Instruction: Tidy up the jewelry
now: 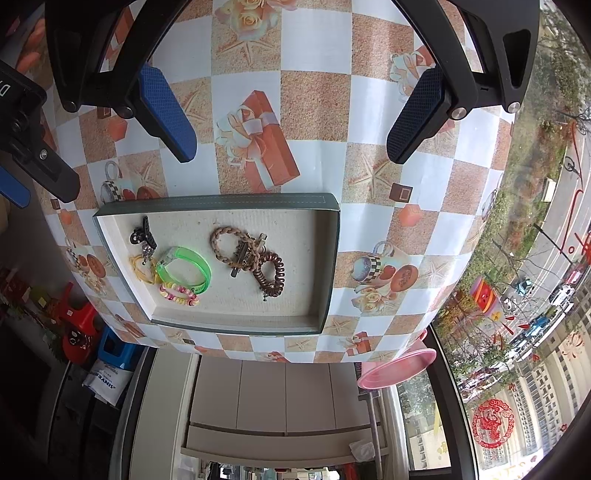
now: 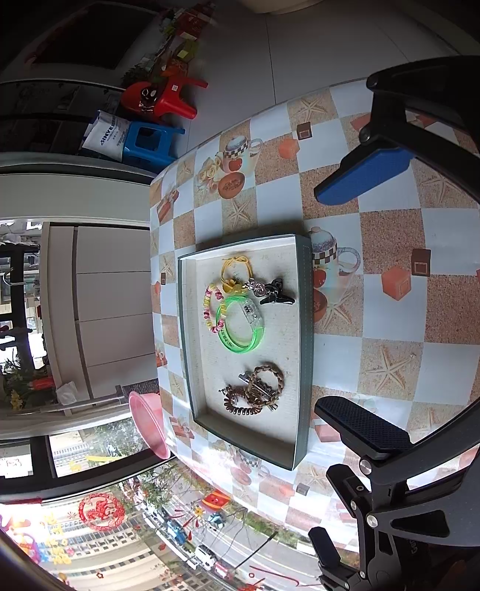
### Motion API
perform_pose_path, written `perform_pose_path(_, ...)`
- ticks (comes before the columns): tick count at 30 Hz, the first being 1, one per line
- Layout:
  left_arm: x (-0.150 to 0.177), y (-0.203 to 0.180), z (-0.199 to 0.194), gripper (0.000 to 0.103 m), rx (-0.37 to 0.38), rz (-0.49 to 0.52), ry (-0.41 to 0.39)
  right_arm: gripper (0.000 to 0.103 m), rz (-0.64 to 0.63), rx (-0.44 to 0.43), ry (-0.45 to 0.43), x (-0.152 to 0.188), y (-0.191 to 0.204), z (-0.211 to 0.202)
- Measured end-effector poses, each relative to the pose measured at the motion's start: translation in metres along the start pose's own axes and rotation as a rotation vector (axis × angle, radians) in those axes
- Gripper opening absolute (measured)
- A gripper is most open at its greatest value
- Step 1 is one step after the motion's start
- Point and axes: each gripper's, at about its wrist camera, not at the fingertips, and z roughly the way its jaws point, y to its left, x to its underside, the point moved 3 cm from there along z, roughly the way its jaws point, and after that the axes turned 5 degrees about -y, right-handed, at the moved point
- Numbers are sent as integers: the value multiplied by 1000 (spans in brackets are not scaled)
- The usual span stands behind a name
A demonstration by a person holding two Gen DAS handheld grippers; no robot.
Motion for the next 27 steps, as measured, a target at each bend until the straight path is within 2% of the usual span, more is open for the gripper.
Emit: perform_pose_path(27,0,0,-1,103,-1,2,0,103,12,4,-15,-2,2,-3)
